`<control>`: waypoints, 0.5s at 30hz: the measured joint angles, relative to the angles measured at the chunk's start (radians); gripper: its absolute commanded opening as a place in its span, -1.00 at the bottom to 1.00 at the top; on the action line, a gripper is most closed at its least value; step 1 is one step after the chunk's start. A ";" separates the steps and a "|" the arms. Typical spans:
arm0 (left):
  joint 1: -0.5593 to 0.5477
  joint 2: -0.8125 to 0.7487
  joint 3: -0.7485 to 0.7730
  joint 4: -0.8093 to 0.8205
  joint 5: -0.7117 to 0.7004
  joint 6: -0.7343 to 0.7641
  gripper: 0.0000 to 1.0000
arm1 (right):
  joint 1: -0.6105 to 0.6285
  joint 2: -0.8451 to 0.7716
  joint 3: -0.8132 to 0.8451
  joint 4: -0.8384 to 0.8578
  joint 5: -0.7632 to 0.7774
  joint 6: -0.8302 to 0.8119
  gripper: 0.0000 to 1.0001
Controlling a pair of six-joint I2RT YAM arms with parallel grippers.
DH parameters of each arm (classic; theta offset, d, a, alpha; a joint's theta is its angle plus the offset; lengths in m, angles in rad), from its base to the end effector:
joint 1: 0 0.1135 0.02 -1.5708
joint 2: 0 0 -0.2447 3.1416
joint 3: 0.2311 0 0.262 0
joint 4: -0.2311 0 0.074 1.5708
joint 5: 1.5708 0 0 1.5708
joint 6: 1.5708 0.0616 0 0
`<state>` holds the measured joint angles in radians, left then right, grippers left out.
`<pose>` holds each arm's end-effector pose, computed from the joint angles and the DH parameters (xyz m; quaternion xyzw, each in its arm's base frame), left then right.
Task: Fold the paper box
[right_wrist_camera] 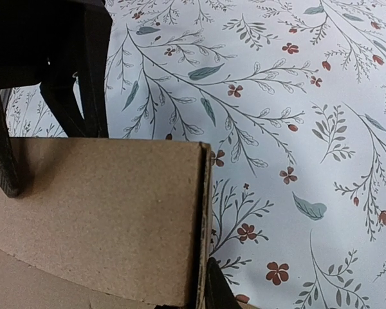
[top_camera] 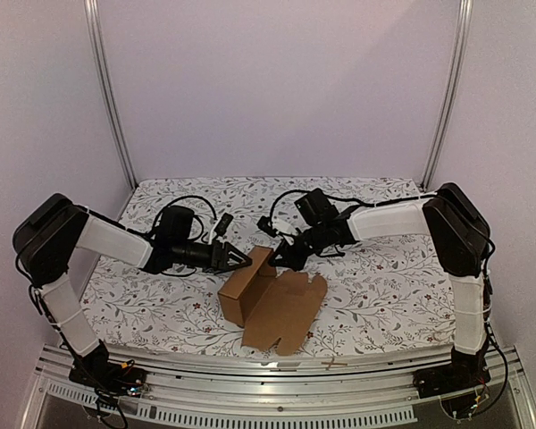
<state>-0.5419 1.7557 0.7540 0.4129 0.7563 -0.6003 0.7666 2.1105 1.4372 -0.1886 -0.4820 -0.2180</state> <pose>0.2796 -0.2176 0.1055 0.1501 0.8243 -0.5108 0.1927 0.3160 0.3440 0.1137 -0.5035 0.7634 0.3068 0.2638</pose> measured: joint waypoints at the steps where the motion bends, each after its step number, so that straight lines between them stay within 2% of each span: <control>1: 0.002 0.005 -0.002 0.021 0.007 -0.018 -0.10 | 0.003 0.000 -0.002 0.008 0.004 0.007 -0.91; 5: 0.015 0.016 -0.019 0.107 0.023 -0.091 -0.08 | 0.012 0.000 -0.004 0.017 0.028 0.029 -0.97; 9: 0.034 0.017 -0.043 0.182 0.021 -0.158 0.04 | 0.015 -0.015 -0.005 -0.007 0.067 0.023 -1.00; 15: 0.077 0.017 -0.099 0.271 0.005 -0.222 0.07 | 0.016 -0.112 -0.009 -0.190 0.145 -0.084 -1.00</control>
<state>-0.4648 1.7729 0.6548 0.6842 0.7612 -0.8223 0.7830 1.9984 1.4281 -0.3782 -0.3374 -0.3016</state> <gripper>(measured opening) 0.534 0.031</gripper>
